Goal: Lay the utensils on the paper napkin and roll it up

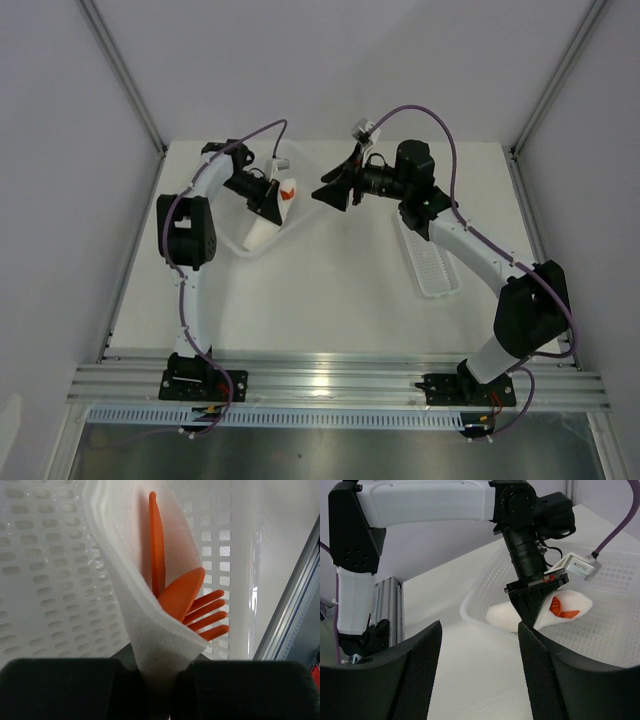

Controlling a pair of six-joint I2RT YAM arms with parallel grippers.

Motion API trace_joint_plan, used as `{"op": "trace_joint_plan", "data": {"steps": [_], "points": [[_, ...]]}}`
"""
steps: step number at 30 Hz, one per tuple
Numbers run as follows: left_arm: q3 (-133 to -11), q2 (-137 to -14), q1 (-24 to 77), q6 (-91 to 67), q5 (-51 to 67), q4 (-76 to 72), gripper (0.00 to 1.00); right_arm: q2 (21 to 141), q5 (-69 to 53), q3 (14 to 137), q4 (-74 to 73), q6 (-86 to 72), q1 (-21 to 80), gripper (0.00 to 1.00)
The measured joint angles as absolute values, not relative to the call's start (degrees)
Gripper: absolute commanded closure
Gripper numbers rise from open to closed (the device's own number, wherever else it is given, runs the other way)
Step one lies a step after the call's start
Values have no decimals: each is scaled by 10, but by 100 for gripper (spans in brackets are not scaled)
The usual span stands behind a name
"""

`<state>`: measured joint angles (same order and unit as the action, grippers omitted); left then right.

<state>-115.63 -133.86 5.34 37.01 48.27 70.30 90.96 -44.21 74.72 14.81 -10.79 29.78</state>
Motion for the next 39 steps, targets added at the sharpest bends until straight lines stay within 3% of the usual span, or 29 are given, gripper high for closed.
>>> {"op": "trace_joint_plan", "data": {"steps": [7,24,39], "points": [[-1227,-1367,59,363,460,738,84,914,-442,750,144,-109,298,35],[-1197,-1374,83,355,411,766,78,914,-442,760,143,-109,298,35],[-1226,-1394,83,319,345,768,54,914,-442,763,140,-110,298,35]]}}
